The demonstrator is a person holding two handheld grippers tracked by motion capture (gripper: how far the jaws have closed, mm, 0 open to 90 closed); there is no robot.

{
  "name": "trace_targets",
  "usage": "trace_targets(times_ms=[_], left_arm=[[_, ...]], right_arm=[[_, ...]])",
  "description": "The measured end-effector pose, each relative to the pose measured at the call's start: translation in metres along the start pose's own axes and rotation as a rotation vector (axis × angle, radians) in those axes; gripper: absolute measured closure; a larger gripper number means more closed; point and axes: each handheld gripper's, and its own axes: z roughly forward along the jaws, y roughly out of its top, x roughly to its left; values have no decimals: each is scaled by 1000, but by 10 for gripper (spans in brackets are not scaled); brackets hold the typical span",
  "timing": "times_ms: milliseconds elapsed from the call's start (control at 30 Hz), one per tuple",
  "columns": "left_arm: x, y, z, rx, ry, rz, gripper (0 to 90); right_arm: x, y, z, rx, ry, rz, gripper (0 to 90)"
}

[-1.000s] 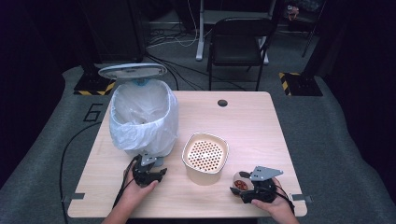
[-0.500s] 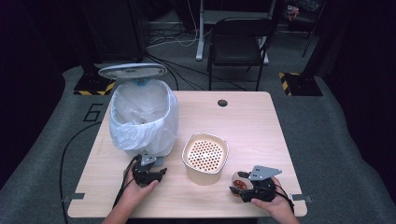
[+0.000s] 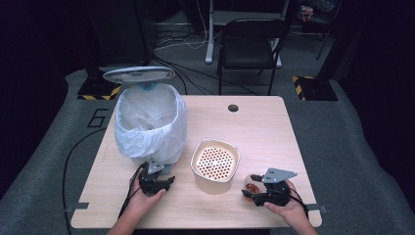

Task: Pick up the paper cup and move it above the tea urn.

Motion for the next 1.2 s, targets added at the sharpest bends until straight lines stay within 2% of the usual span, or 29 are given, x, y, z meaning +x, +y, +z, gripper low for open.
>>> trace_targets(times_ms=[167, 200, 467, 500, 533, 633, 767, 933, 1200], left_arm=[[0, 0, 0, 2, -3, -3, 373], [0, 0, 0, 1, -2, -4, 373], [0, 0, 0, -1, -1, -2, 373], [0, 0, 0, 0, -1, -2, 373], [1, 0, 0, 0, -2, -2, 373], [1, 0, 0, 1, -2, 2, 374], [1, 0, 0, 0, -1, 2, 374], [1, 0, 0, 0, -2, 2, 373], [1, 0, 0, 6, -3, 5, 373]], right_arm=[[-11, 7, -2, 2, -23, 5, 334], [-14, 9, -3, 6, -30, 20, 334], [-30, 20, -3, 12, -55, 42, 335], [-32, 22, -4, 12, -57, 32, 335], [-34, 24, -4, 13, -63, 46, 336], [-40, 30, -6, 10, -73, 43, 336], [-44, 37, -9, 9, -93, 44, 336], [-50, 47, -11, 3, -98, 22, 337], [-59, 63, -17, -5, -125, 45, 337]])
